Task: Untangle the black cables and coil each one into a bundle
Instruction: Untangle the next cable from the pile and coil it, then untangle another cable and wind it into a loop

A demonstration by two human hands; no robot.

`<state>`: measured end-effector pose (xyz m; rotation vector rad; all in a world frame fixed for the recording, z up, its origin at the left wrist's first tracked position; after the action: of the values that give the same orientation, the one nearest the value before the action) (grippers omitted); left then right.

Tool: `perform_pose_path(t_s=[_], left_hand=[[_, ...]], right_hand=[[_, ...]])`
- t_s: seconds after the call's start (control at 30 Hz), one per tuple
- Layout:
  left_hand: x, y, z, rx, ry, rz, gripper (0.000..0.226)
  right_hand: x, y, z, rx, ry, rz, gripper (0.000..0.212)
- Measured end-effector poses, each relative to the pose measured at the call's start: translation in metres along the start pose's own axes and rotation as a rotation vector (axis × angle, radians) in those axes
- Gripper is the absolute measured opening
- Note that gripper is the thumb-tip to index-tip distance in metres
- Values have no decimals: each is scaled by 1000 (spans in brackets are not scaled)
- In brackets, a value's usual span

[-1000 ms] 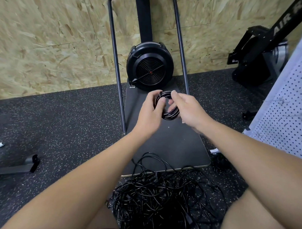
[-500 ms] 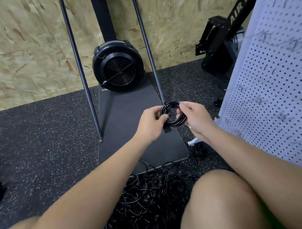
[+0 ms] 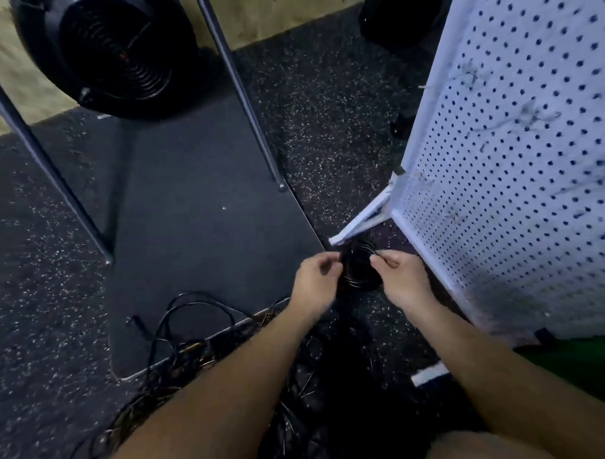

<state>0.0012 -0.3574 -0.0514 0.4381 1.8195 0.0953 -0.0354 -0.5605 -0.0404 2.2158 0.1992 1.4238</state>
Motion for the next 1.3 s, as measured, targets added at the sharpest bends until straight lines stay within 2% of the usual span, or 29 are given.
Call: perform_pose_path(t_s=[0.13, 0.27, 0.37, 0.47, 0.67, 0.83, 1.03, 1.2, 1.3], left_hand=[[38, -45, 34, 75, 51, 12, 33], [51, -67, 58, 124, 105, 58, 51], [61, -66, 68, 156, 153, 112, 45], [58, -51, 66, 141, 178, 63, 40], [51, 9, 43, 103, 151, 50, 30], [10, 88, -7, 40, 34, -44, 25], [-13, 204, -84, -140, -65, -83, 25], [-6, 274, -151, -241, -88, -70, 19], [22, 299, -178, -264, -40, -54, 16]], right_hand=[[-56, -5, 41, -60, -80, -89, 31], [-69, -5, 63, -102, -98, -126, 29], [-72, -9, 74, -70, -90, -221, 30], [-66, -8, 70, -42, -52, -268, 33], [0, 7, 39, -14, 104, -316, 29], [104, -17, -1, 256, 274, -293, 14], [230, -87, -75, 550, 564, -501, 22], [265, -159, -144, 723, 694, -839, 28], [260, -209, -178, 780, 704, -930, 25]])
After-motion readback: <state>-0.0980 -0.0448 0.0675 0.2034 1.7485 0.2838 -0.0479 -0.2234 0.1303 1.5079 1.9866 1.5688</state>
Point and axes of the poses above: each hand's wrist, its own z-axis towards the middle knuckle, its own y-axis out of the back of the hand, x = y × z, the point moved 6 cm from there along z, towards the middle knuckle, and after that the axes turned 5 degrees about -z, right-handed, at the moved point
